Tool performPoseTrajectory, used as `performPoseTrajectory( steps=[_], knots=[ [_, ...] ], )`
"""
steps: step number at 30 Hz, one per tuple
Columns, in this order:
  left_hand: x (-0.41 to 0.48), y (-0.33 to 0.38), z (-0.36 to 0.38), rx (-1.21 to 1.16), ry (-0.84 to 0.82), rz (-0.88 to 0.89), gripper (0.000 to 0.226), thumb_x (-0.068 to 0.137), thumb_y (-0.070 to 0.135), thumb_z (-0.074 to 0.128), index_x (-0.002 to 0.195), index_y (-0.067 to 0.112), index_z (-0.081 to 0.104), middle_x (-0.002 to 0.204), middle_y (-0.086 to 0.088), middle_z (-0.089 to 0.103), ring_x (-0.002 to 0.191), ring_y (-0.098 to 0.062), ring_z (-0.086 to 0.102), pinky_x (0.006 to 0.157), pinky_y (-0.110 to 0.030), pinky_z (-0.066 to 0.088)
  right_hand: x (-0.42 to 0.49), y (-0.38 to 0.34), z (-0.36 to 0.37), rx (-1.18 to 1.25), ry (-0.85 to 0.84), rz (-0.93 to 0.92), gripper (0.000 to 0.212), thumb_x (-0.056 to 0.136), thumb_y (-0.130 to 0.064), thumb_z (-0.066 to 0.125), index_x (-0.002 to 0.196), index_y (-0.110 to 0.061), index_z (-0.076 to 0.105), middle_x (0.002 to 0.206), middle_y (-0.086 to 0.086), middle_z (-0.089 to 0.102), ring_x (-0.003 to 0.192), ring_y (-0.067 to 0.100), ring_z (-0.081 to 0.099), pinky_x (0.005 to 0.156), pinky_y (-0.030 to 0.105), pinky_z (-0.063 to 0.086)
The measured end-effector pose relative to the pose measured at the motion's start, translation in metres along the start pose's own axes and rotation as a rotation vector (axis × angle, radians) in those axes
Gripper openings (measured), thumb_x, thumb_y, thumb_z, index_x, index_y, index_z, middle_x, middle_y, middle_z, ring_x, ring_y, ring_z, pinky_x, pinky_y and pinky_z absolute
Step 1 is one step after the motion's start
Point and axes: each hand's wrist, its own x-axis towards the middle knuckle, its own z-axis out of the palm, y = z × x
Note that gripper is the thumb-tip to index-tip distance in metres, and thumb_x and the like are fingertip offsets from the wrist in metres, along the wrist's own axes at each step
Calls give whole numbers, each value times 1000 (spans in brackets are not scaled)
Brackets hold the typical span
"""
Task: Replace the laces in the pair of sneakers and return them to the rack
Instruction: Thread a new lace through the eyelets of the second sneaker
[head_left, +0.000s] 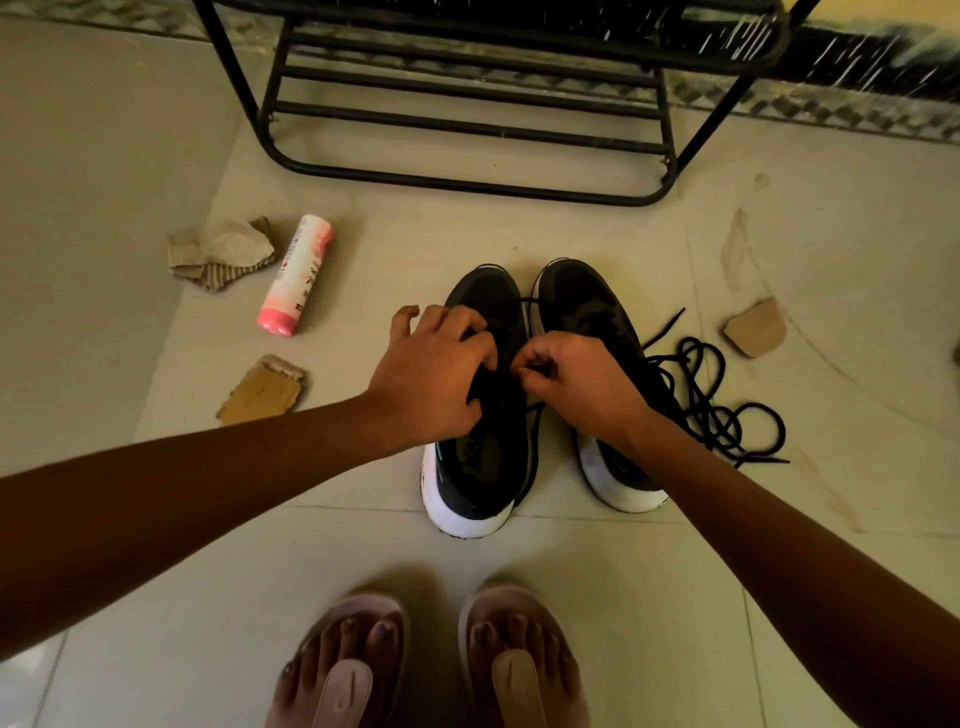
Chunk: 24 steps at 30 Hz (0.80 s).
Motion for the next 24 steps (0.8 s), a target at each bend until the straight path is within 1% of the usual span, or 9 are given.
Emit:
performPoseTrajectory(
  steps=[1, 3, 5, 9, 12, 15, 17, 22, 24],
  knots=[
    [0, 0, 2, 20, -17, -4, 42, 75, 37, 62, 115, 27, 53, 135, 3, 38, 127, -22, 34, 108, -43, 16, 0, 0, 0, -1, -3, -5, 10, 85, -6, 61, 90, -9, 69, 76, -15, 52, 67, -3, 49, 63, 2, 37],
    [-1, 0, 4, 14, -5, -20, 41, 77, 40, 61, 113, 25, 52, 133, 1, 39, 125, -22, 36, 107, -42, 18, 1, 0, 0, -20, -19, -15, 8, 84, -7, 61, 88, -10, 67, 79, -9, 53, 69, 3, 50, 64, 5, 37],
    [1, -1, 4, 2, 30, -28, 37, 78, 43, 60, 110, 24, 56, 131, 1, 41, 124, -22, 37, 107, -42, 18, 2, -1, -1, -54, -38, -25, 7, 85, -9, 60, 88, -11, 66, 84, -5, 53, 74, 8, 51, 65, 8, 36],
    [3, -5, 5, 0, 88, -3, 33, 78, 46, 63, 103, 25, 68, 133, 2, 45, 126, -23, 36, 107, -43, 17, 4, -4, -7, -92, -93, -63, 9, 88, -11, 59, 93, -11, 66, 89, -4, 53, 80, 10, 52, 70, 18, 41],
    [2, -7, 7, -36, 117, 12, 28, 77, 44, 67, 96, 24, 73, 134, 1, 49, 127, -25, 37, 106, -45, 18, 5, -5, -9, -124, -128, -84, 11, 88, -12, 59, 96, -11, 67, 91, -3, 54, 82, 12, 54, 76, 25, 44],
    [3, -6, 9, -130, 111, -40, 23, 79, 38, 66, 98, 27, 73, 137, 5, 46, 129, -22, 34, 106, -41, 18, 8, -6, -6, -145, -131, -97, 12, 88, -11, 59, 97, -10, 67, 94, 3, 58, 86, 17, 56, 80, 31, 47],
    [3, -5, 12, -231, 114, -109, 21, 81, 33, 66, 99, 27, 73, 138, 7, 46, 128, -20, 34, 104, -37, 19, 10, -5, -4, -138, -119, -101, 12, 88, -11, 60, 97, -10, 68, 94, 2, 58, 85, 16, 56, 78, 29, 46],
    [2, -2, 16, -332, 137, -181, 16, 80, 30, 67, 94, 27, 73, 130, 8, 49, 123, -18, 37, 99, -33, 22, 10, 0, -1, -75, -36, -70, 9, 87, -13, 63, 93, -14, 70, 85, -9, 52, 68, -2, 47, 65, 8, 33],
    [4, -2, 15, -340, 114, -182, 15, 80, 30, 66, 93, 27, 73, 131, 8, 48, 123, -18, 37, 99, -33, 22, 5, 2, 2, -7, -13, -52, 10, 87, -11, 63, 93, -14, 70, 84, -10, 56, 68, -7, 48, 64, 3, 34]
  ],
)
